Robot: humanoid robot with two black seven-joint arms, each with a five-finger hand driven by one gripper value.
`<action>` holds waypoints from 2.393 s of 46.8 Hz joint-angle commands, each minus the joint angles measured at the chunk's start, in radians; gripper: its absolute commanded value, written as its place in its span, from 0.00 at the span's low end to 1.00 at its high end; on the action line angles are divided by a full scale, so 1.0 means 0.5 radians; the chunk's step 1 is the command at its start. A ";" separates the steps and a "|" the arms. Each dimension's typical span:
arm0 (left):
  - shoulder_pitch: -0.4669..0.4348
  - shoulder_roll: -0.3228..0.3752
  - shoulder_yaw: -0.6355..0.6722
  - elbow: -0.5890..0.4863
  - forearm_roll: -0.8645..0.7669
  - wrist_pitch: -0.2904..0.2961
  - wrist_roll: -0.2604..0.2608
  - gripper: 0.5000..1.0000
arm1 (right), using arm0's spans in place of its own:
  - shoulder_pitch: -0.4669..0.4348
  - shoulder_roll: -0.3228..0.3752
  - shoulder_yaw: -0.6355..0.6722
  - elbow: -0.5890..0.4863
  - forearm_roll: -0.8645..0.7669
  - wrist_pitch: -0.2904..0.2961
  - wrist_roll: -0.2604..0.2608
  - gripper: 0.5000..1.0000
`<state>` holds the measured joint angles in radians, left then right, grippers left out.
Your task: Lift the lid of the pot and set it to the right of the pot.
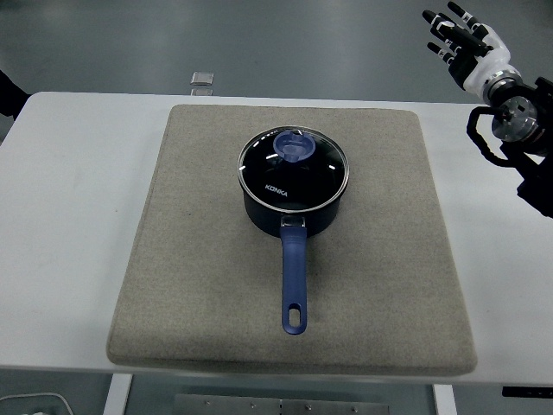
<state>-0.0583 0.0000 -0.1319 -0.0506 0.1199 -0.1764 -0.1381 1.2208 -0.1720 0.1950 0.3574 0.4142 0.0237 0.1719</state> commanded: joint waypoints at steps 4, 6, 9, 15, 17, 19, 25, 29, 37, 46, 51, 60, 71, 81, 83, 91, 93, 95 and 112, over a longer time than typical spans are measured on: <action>0.000 0.000 0.000 0.000 -0.001 0.000 0.000 1.00 | 0.001 0.003 0.000 0.000 0.000 -0.001 0.000 0.81; 0.000 0.000 0.000 0.000 0.002 0.000 0.000 1.00 | 0.001 0.003 0.000 0.000 0.000 -0.004 0.000 0.81; 0.000 0.000 0.000 0.000 -0.001 0.000 0.000 1.00 | 0.001 0.000 0.000 -0.003 0.000 -0.004 0.000 0.81; -0.003 0.000 0.000 0.000 -0.001 0.000 0.000 1.00 | -0.003 0.000 0.000 -0.006 0.000 -0.001 0.000 0.81; 0.000 0.000 0.000 0.000 -0.001 0.000 0.000 1.00 | -0.003 -0.003 0.000 -0.006 0.000 -0.001 0.003 0.81; 0.000 0.000 0.000 0.000 -0.001 0.000 0.000 1.00 | -0.003 -0.006 0.000 -0.006 0.000 0.002 0.000 0.81; 0.000 0.000 0.000 0.000 -0.001 0.000 0.000 1.00 | -0.006 -0.006 0.000 -0.034 0.000 0.002 0.000 0.81; 0.000 0.000 0.000 0.000 -0.001 0.000 0.000 1.00 | -0.006 -0.003 0.000 -0.040 0.000 0.002 0.003 0.81; 0.000 0.000 0.000 0.000 0.002 0.000 0.000 1.00 | -0.003 0.000 0.000 -0.037 0.000 -0.001 0.003 0.81; 0.000 0.000 0.000 0.000 0.002 0.000 0.000 1.00 | -0.006 0.006 0.000 -0.040 -0.003 -0.004 0.003 0.81; 0.000 0.000 0.000 0.000 -0.001 0.000 0.000 1.00 | -0.009 0.006 0.000 -0.037 -0.003 -0.001 0.003 0.81; 0.000 0.000 0.000 0.000 -0.001 0.000 0.000 1.00 | -0.003 -0.009 -0.022 -0.037 -0.104 0.017 0.003 0.81; 0.000 0.000 0.000 0.000 -0.001 0.000 0.000 1.00 | 0.068 -0.040 -0.022 -0.021 -0.460 0.069 0.046 0.81; 0.000 0.000 0.000 0.000 -0.001 0.000 0.000 1.00 | 0.142 -0.055 -0.034 -0.015 -0.662 0.225 0.046 0.81; 0.000 0.000 0.003 0.000 -0.001 0.000 0.000 1.00 | 0.157 -0.055 -0.031 -0.015 -0.760 0.262 0.046 0.81; 0.000 0.000 0.000 0.000 -0.001 0.000 0.000 1.00 | 0.252 -0.076 -0.034 -0.012 -1.003 0.321 0.046 0.81; 0.000 0.000 0.000 0.000 -0.001 0.000 0.000 1.00 | 0.270 -0.092 -0.037 -0.012 -1.055 0.360 0.046 0.81; 0.000 0.000 0.000 0.000 -0.001 0.000 0.000 1.00 | 0.298 -0.101 -0.037 -0.009 -1.116 0.400 0.046 0.81; 0.000 0.000 0.000 0.000 -0.001 0.000 0.000 1.00 | 0.491 -0.245 -0.037 0.215 -1.607 0.695 0.046 0.81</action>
<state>-0.0584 0.0000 -0.1319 -0.0506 0.1195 -0.1764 -0.1381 1.4548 -0.2846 0.1774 0.4394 -0.3522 0.3516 0.1950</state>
